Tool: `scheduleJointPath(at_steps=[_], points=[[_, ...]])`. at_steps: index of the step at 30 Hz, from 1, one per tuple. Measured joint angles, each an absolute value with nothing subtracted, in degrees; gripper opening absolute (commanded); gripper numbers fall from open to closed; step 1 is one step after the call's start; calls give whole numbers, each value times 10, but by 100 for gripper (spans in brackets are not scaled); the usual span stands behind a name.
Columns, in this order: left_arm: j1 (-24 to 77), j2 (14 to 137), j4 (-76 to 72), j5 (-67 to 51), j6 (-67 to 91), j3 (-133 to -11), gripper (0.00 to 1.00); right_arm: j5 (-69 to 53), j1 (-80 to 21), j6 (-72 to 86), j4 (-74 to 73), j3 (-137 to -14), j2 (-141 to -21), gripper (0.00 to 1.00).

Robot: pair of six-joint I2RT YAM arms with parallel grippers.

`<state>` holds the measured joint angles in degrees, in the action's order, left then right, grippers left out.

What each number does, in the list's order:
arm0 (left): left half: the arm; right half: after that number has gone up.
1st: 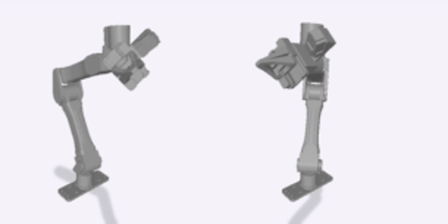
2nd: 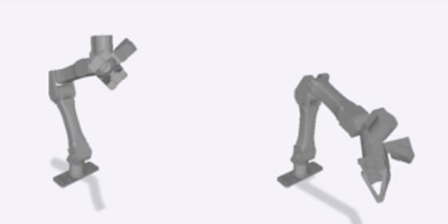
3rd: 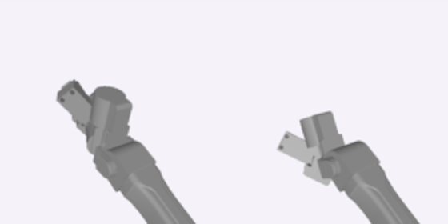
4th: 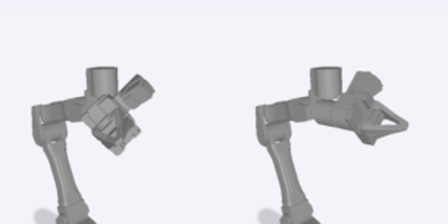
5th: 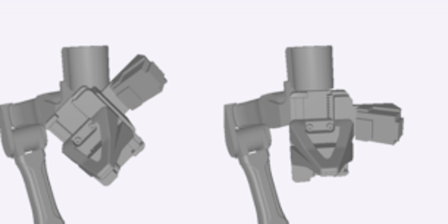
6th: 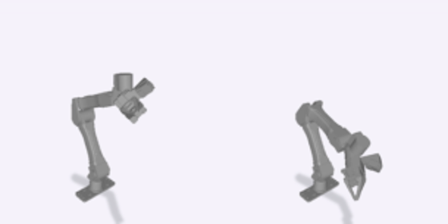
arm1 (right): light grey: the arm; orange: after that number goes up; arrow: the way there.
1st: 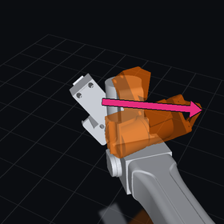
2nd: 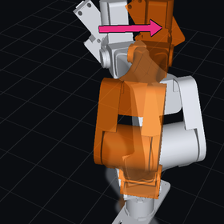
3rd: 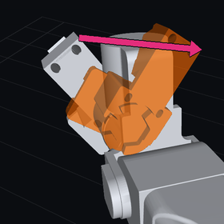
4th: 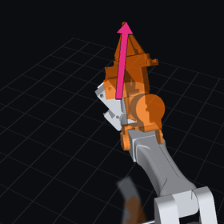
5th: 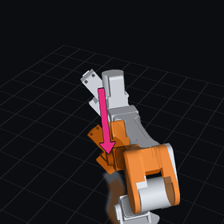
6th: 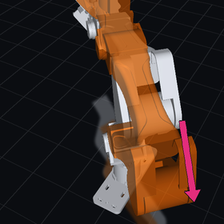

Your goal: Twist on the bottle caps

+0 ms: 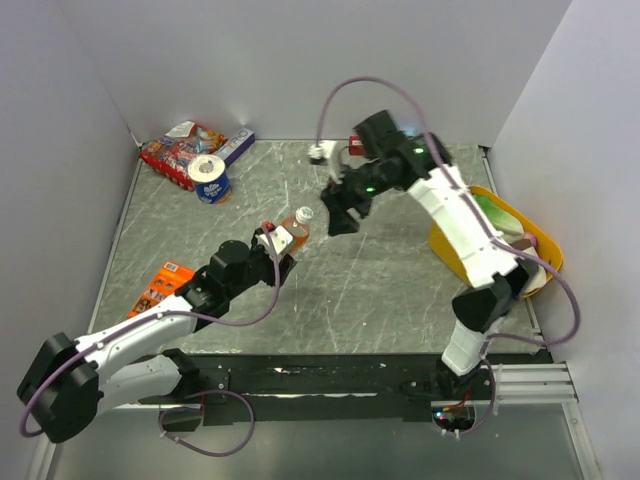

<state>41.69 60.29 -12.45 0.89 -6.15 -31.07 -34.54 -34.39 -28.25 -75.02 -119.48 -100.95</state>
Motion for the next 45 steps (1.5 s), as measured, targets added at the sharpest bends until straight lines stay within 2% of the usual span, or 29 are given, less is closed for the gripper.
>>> scheduleJointPath(at_steps=[5, 10, 17, 24, 28, 34, 38, 39, 45], points=[[412, 562, -91, -126, -88, -298, 1, -372, -304, -407, -752, -1162, -935, 70], [412, 564, -36, -224, -142, -300, 1, -423, -362, -580, -718, -1087, -835, 73], [412, 577, 22, -272, -194, -323, 1, -447, -440, -794, -748, -1033, -794, 74], [412, 580, 32, -287, -210, -334, 1, -438, -464, -876, -755, -985, -791, 69], [411, 580, 39, -292, -219, -337, 1, -438, -465, -884, -755, -990, -794, 58], [411, 580, 42, -295, -231, -339, 1, -437, -465, -884, -755, -1003, -809, 50], [411, 580, 45, -297, -243, -339, 1, -434, -465, -888, -758, -1009, -819, 33], [411, 580, 45, -297, -243, -339, 1, -433, -465, -886, -762, -1014, -823, 26], [409, 580, 29, -254, -217, -339, 1, -411, -463, -806, -781, -1077, -871, 10]])
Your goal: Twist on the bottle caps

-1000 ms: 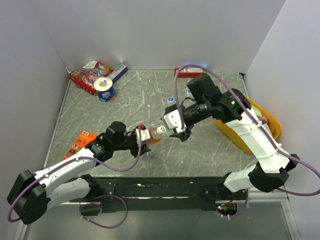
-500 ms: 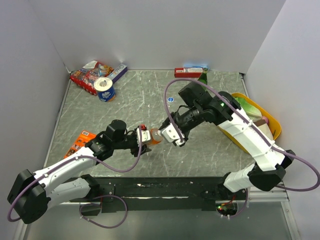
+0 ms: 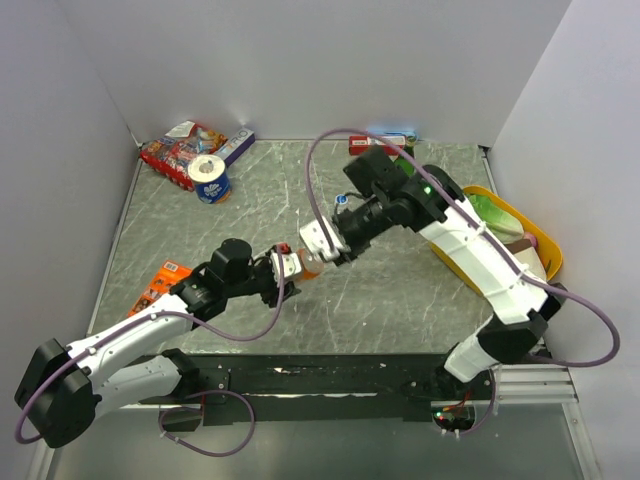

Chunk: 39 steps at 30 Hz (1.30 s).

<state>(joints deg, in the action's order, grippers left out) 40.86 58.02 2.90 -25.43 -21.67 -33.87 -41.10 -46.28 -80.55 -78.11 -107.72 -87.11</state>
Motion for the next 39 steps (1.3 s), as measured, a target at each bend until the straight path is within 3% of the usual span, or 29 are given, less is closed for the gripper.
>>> scheduleJointPath(at_steps=[2, 7, 13, 14, 16, 17, 19, 23, 27, 33, 39], points=[[412, 580, 8, -191, -190, -338, 1, -387, -455, -732, -763, -1103, -891, 0], [423, 608, -65, 4, -124, -343, 1, -346, -409, -389, -703, -1227, -994, 0], [423, 669, -74, 127, -110, -359, 1, -320, -372, -139, -614, -1207, -1039, 2], [423, 672, -74, 141, -110, -359, 1, -318, -370, -121, -610, -1210, -1045, 24], [423, 674, -74, 154, -110, -359, 1, -320, -366, -100, -611, -1226, -1058, 46], [423, 673, -78, 155, -110, -359, 1, -325, -362, -96, -619, -1241, -1064, 51], [420, 670, -91, 148, -107, -361, 1, -343, -351, -88, -633, -1275, -1074, 52], [405, 644, -84, 77, -102, -356, 1, -430, -309, -127, -627, -1306, -1055, 60], [397, 585, -60, -49, -117, -330, 1, -486, -284, -307, -624, -1202, -953, 65], [397, 546, 3, -204, -177, -326, 1, -494, -390, -576, -650, -1053, -807, 67], [397, 554, 61, -257, -230, -332, 1, -482, -434, -721, -675, -1037, -794, 66]])
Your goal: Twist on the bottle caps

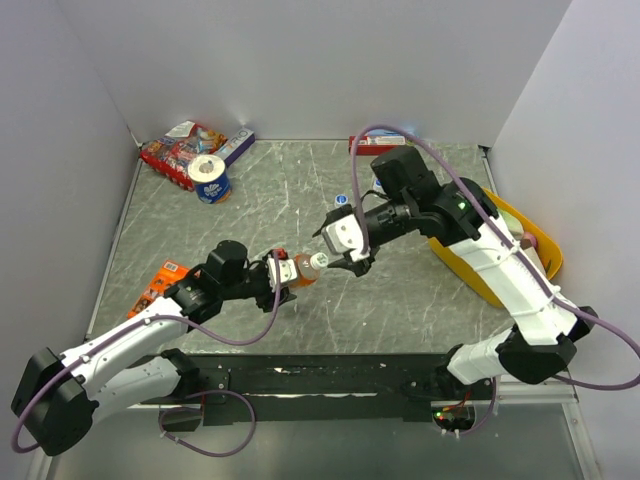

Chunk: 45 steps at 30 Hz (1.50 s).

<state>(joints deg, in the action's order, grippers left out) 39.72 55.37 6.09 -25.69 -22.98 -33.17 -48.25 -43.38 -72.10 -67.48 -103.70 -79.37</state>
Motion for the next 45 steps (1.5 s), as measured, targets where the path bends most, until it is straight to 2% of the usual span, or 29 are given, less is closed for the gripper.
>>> scheduleJointPath(at_steps=[8, 18, 21, 22, 24, 25, 28, 31, 34, 38, 42, 43, 45], points=[[397, 554, 71, -274, -246, -342, 1, -458, -453, -843, -740, -1037, -809, 65], [397, 554, 71, -282, -248, -350, 1, -450, -464, -870, -752, -1037, -822, 58], [397, 554, 71, -284, -248, -352, 1, -449, -465, -869, -752, -1037, -832, 51], [397, 554, 72, -285, -248, -353, 1, -449, -465, -869, -752, -1037, -836, 44], [397, 554, 71, -286, -248, -354, 1, -448, -465, -869, -752, -1038, -844, 36], [397, 554, 73, -286, -249, -354, 1, -448, -465, -868, -752, -1040, -847, 26], [397, 556, 72, -287, -243, -354, 1, -444, -465, -854, -758, -1056, -860, 14], [397, 560, 54, -278, -215, -354, 1, -444, -457, -797, -759, -1084, -876, 7], [398, 571, 0, -233, -159, -354, 1, -454, -428, -663, -739, -1134, -908, 0], [414, 604, -73, -98, -61, -355, 1, -461, -379, -422, -639, -1146, -936, 0], [434, 643, -108, -10, 19, -370, 1, -435, -355, -205, -542, -1138, -954, 0], [436, 652, -112, 3, 36, -376, 13, -418, -354, -157, -519, -1138, -958, 0], [437, 665, -120, 19, 60, -385, 47, -393, -354, -111, -494, -1139, -961, 0]])
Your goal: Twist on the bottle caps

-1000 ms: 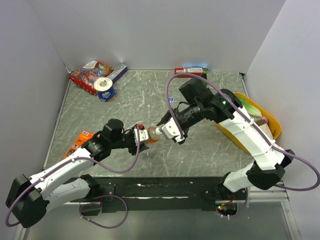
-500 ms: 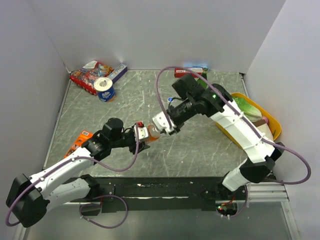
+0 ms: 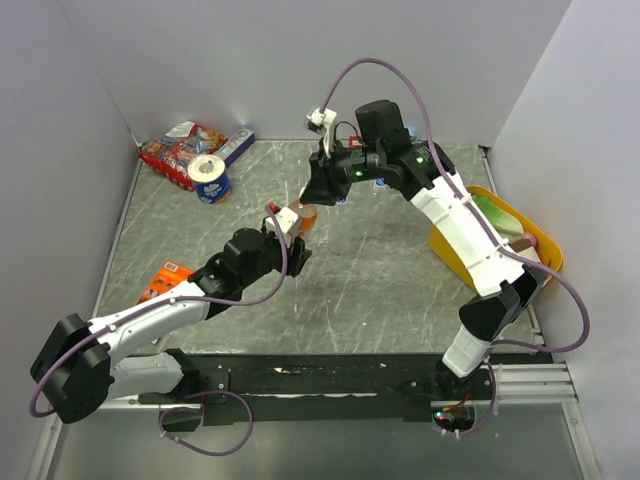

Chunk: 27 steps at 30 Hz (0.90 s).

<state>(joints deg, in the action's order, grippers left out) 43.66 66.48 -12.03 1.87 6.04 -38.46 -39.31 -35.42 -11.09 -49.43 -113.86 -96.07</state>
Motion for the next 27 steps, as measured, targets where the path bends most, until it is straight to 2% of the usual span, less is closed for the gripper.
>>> scheduleJointPath(at_steps=[1, 3, 4, 8, 14, 21, 27], points=[[437, 668, -125, 20, 68, -386, 80, -385, -355, -93, -488, -1141, -963, 0], [437, 667, -128, 23, 77, -386, 100, -373, -358, -78, -486, -1150, -967, 0], [437, 665, -126, 25, 84, -387, 96, -369, -361, -76, -489, -1155, -971, 0], [425, 630, -78, 12, 90, -387, 96, -362, -382, -87, -506, -1185, -994, 0], [366, 545, 71, -51, 59, -391, 96, -355, -387, -141, -505, -1196, -1004, 0], [283, 521, 246, -143, -8, -461, 96, -318, -389, -197, -481, -1163, -1004, 0], [202, 426, 273, -118, -3, -443, 96, -284, -396, -235, -432, -1085, -1002, 0]])
